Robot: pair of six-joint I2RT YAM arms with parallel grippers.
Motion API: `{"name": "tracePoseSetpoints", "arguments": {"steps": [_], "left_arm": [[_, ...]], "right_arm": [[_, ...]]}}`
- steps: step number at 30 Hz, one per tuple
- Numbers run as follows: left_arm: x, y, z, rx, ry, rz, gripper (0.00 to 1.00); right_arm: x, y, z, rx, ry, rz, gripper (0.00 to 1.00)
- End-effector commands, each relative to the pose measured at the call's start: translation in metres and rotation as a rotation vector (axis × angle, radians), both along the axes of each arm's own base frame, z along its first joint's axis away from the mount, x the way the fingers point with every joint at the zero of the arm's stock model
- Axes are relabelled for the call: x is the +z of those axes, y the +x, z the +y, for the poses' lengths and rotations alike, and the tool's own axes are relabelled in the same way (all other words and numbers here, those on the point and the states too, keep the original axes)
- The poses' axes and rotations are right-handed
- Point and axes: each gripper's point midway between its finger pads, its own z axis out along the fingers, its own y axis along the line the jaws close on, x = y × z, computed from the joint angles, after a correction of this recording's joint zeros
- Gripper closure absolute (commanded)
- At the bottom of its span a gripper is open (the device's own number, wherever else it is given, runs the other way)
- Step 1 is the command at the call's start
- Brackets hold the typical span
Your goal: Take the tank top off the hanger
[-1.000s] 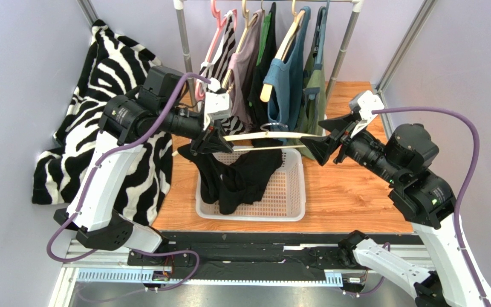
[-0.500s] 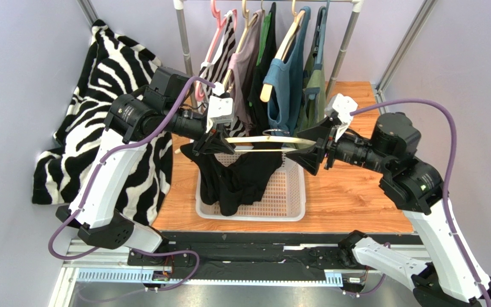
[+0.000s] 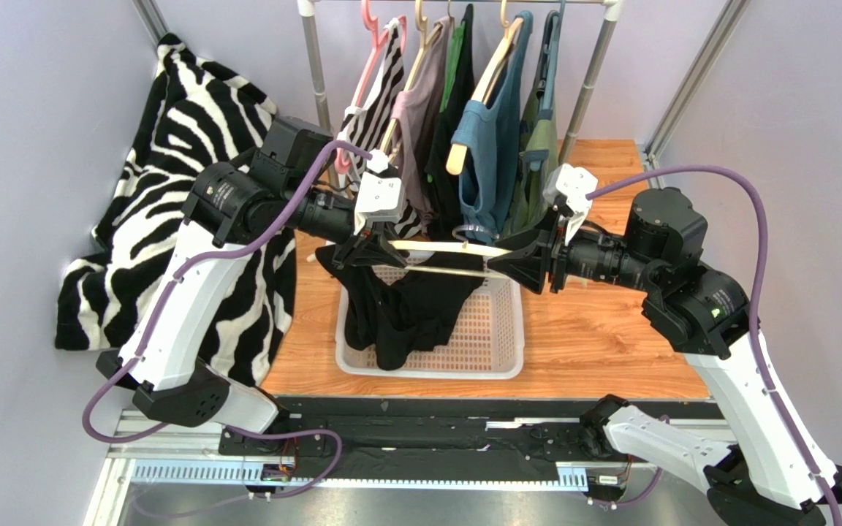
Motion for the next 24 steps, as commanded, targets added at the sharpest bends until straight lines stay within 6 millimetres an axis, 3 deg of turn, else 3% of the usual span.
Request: {"name": "tracePoseSetpoints", "arguments": {"steps": [1, 4, 5, 7, 10, 11, 12, 14, 17, 20, 21, 24], "left_arm": [[-0.014, -0.055, 0.032, -0.049, 0.119, 0.196, 1.00], [-0.012, -0.053, 0.032, -0.035, 0.122, 0.188, 0.97], [-0.012, -0.052, 0.032, -0.028, 0.124, 0.187, 0.93], [-0.010, -0.046, 0.032, 0.001, 0.119, 0.160, 0.83], [-0.002, -0.037, 0.032, 0.086, 0.086, 0.121, 0.43], [0.002, -0.024, 0.026, 0.121, 0.048, 0.073, 0.28], [0.004, -0.013, 0.028, 0.183, 0.045, 0.028, 0.23], [0.026, 0.000, 0.032, 0.278, -0.034, -0.067, 0.19], [0.061, 0.026, 0.051, 0.476, -0.105, -0.227, 0.19], [0.083, 0.045, 0.076, 0.650, -0.127, -0.342, 0.18], [0.088, 0.051, 0.089, 0.725, -0.124, -0.376, 0.18], [0.080, 0.053, 0.101, 0.794, -0.116, -0.383, 0.21]], "right_arm": [[0.005, 0.000, -0.002, -0.013, 0.011, -0.023, 0.70], [-0.001, 0.000, -0.003, -0.018, 0.000, -0.015, 0.88], [-0.004, 0.002, -0.003, -0.026, -0.006, -0.011, 0.98], [-0.007, 0.004, -0.004, -0.039, -0.005, -0.007, 1.00], [-0.006, 0.006, -0.005, -0.059, 0.014, -0.018, 1.00], [-0.003, 0.007, -0.007, -0.075, 0.021, -0.028, 1.00], [-0.002, 0.007, -0.007, -0.078, 0.029, -0.036, 1.00], [0.001, 0.010, -0.011, -0.103, 0.031, -0.052, 1.00], [0.007, 0.011, -0.015, -0.128, 0.035, -0.073, 1.00], [0.016, 0.014, -0.023, -0.175, 0.048, -0.109, 1.00], [0.021, 0.012, -0.027, -0.189, 0.060, -0.127, 1.00], [0.032, 0.012, -0.035, -0.229, 0.087, -0.173, 1.00]]}}
